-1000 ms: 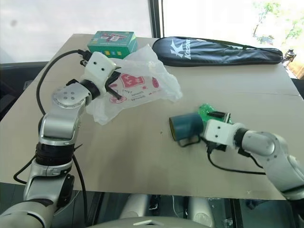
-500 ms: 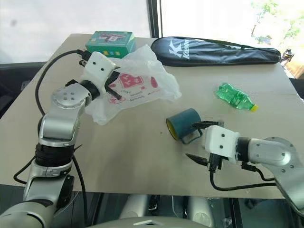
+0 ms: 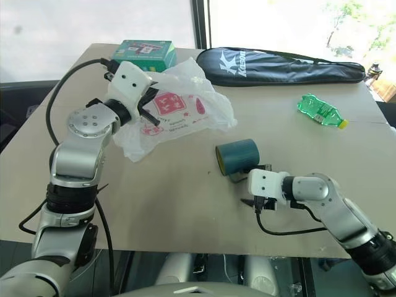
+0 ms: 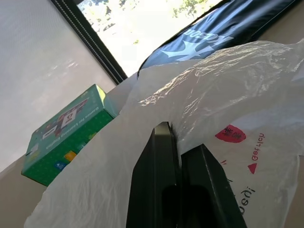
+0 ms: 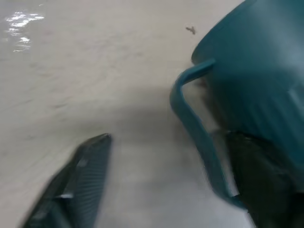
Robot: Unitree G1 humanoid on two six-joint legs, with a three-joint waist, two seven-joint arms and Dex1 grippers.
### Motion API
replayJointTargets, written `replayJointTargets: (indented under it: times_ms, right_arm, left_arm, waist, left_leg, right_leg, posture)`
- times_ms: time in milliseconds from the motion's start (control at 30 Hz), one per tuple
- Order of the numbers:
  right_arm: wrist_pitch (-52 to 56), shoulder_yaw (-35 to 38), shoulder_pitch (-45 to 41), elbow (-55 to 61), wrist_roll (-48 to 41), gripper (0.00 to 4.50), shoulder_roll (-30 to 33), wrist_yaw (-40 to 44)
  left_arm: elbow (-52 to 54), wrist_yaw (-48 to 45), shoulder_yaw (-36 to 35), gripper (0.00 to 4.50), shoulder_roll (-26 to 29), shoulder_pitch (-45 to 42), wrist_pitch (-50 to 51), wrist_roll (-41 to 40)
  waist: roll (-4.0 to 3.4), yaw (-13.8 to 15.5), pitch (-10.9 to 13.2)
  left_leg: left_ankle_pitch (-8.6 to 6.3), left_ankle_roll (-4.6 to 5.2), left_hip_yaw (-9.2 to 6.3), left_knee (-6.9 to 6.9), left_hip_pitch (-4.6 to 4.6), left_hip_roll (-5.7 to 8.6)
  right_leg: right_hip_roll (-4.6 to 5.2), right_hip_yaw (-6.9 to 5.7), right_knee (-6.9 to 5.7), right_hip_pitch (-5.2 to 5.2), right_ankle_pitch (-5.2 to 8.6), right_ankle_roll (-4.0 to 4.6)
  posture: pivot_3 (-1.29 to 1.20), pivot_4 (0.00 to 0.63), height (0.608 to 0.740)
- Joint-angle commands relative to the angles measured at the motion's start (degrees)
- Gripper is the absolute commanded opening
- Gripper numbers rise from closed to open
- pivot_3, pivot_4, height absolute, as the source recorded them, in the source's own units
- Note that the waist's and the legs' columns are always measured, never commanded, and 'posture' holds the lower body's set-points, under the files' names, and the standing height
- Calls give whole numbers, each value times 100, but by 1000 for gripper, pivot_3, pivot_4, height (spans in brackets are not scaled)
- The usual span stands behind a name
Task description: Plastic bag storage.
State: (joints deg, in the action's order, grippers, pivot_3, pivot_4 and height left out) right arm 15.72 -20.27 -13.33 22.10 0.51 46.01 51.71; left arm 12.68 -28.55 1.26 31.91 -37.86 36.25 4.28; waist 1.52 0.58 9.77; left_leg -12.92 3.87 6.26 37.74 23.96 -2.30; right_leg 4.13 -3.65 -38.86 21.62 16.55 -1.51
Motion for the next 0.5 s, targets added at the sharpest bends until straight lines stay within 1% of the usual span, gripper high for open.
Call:
replayJointTargets:
  times_ms: [33,67,133,167,200,267,367,500]
  right_arm:
    - [-318,-156,-299,-464,543,2278,-53,-77]
    - [-372,-203,-373,-543,622,1782,-59,-46]
    - [-485,-228,-477,-620,733,966,-55,9]
    - [-508,-216,-502,-637,753,448,-57,36]
    - [-541,-196,-525,-637,762,65,-38,89]
    - [-433,-39,-544,-514,565,65,-59,204]
    - [-82,265,-522,-116,38,65,-149,354]
    - [387,615,-499,308,-402,65,-275,283]
  left_arm:
    - [249,16,-66,0,53,-98,66,-38]
    - [260,7,-69,0,50,-116,102,-53]
    - [279,-6,-66,0,49,-154,164,-77]
    - [283,-8,-63,0,50,-168,184,-92]
    - [291,-7,-59,0,49,-181,206,-106]
    - [294,-6,-53,0,43,-210,251,-148]
    - [261,9,-63,0,23,-255,291,-188]
    - [212,59,-85,0,-34,-334,356,-236]
  waist:
    - [0,-5,0]
    - [0,-6,0]
    - [0,1,0]
    - [0,11,0]
    - [0,19,0]
    - [0,22,0]
    - [0,18,1]
    - [0,16,2]
  left_leg:
    - [0,0,0,1,0,0]
    - [0,0,1,6,0,0]
    - [0,0,3,8,0,1]
    - [0,0,1,9,0,1]
    - [0,0,0,10,0,1]
    - [0,0,-2,11,1,1]
    - [0,0,-2,11,3,1]
    - [0,0,-5,10,7,1]
  right_leg:
    - [0,0,1,-1,0,0]
    - [0,0,0,-2,-1,-1]
    - [2,0,0,-2,-1,-1]
    - [2,-1,0,-3,-1,-1]
    - [3,-2,-1,-3,-1,-1]
    - [3,-3,-2,-4,-1,-1]
    - [3,-3,-1,-3,-1,0]
    - [3,-5,-1,-2,-1,1]
  posture:
    - [0,150,740]
    - [0,150,740]
    - [0,150,740]
    - [0,150,740]
    - [0,150,740]
    - [0,150,740]
    - [0,150,740]
    - [0,150,740]
